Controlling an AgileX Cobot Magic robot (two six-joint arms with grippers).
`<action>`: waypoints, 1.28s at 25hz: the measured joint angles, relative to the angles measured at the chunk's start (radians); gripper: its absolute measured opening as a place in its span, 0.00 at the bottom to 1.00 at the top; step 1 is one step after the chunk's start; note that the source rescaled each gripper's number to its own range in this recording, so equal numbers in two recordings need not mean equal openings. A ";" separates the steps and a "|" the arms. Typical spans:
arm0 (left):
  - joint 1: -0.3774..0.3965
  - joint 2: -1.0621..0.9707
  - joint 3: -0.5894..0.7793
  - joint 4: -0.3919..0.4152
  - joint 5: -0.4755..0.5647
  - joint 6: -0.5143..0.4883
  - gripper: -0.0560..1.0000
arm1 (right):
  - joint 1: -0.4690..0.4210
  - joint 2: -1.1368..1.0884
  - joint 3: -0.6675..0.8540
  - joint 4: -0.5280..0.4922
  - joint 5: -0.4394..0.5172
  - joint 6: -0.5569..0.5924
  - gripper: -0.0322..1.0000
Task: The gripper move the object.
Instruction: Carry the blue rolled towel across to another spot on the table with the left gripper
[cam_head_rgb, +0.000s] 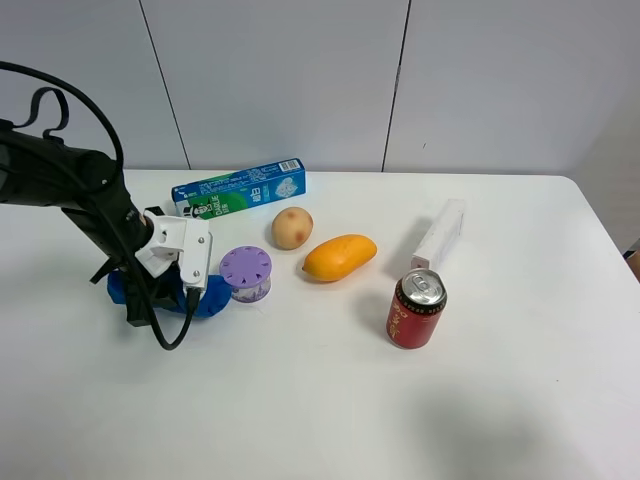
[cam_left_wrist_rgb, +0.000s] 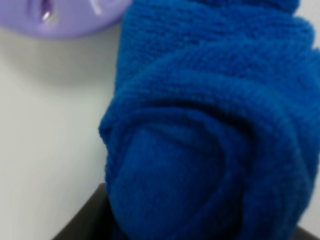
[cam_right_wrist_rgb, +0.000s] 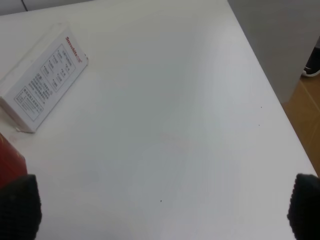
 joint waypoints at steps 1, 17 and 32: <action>0.005 -0.024 0.000 0.021 0.019 -0.028 0.05 | 0.000 0.000 0.000 0.000 0.000 0.000 1.00; 0.030 -0.312 -0.163 0.055 0.074 -0.569 0.05 | 0.000 0.000 0.000 0.000 0.000 0.000 1.00; -0.199 -0.049 -0.537 -0.031 -0.012 -0.874 0.05 | 0.000 0.000 0.000 0.000 0.000 0.000 1.00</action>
